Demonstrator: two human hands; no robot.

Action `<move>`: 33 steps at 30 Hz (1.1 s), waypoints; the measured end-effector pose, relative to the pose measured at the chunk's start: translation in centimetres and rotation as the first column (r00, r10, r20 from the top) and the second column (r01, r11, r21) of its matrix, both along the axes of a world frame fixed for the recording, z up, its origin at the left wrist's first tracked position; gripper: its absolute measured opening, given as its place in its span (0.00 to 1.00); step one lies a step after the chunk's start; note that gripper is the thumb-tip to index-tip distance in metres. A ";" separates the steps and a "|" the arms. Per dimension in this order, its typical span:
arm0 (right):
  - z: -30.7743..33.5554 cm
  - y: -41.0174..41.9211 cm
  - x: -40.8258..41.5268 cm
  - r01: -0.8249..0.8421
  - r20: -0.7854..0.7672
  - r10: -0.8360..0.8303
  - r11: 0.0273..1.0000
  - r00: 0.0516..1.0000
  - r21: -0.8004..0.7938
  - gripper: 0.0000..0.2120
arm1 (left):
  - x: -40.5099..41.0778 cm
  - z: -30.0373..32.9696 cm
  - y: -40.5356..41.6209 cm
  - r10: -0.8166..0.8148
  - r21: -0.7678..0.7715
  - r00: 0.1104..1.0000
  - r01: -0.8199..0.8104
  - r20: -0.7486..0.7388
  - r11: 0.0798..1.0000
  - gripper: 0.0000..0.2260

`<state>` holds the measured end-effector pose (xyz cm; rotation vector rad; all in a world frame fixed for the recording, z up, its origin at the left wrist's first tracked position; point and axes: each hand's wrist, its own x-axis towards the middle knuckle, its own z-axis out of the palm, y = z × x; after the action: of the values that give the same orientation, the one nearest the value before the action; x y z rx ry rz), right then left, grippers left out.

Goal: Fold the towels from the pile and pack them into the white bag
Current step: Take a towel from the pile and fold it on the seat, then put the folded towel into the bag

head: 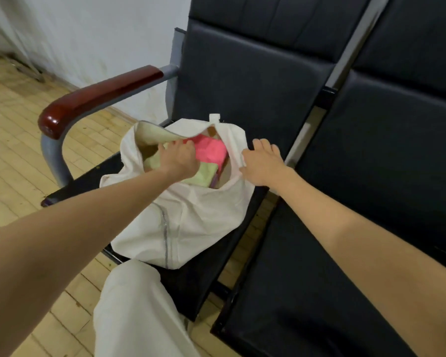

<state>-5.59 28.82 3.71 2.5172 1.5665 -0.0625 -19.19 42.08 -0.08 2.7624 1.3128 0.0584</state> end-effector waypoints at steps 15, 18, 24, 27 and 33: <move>-1.0 -34.9 7.6 0.527 -0.212 -0.509 0.849 0.834 0.035 0.26 | 12.8 3.7 -27.0 -0.554 -0.129 0.831 0.554 0.042 0.822 0.24; -2.7 -43.3 8.2 0.643 -0.262 -0.605 0.762 0.752 0.083 0.29 | 15.7 2.3 -33.4 -0.654 -0.174 0.757 0.645 0.013 0.744 0.25; -4.4 -58.4 9.2 0.807 -0.306 -0.747 0.561 0.590 0.185 0.32 | 20.8 0.8 -45.4 -0.794 -0.277 0.607 0.768 0.027 0.578 0.27; -4.6 -63.6 9.9 0.861 -0.334 -0.794 0.455 0.508 0.228 0.32 | 22.7 -0.1 -50.6 -0.846 -0.318 0.529 0.815 0.067 0.485 0.26; -6.2 -69.4 11.5 0.874 -0.345 -0.806 0.406 0.480 0.267 0.34 | 25.1 -1.7 -58.8 -0.908 -0.354 0.379 0.886 0.178 0.301 0.23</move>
<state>5.94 -40.56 -2.45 3.4540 0.0881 -0.0708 5.95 -16.70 -1.80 2.6602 -0.4202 -0.3298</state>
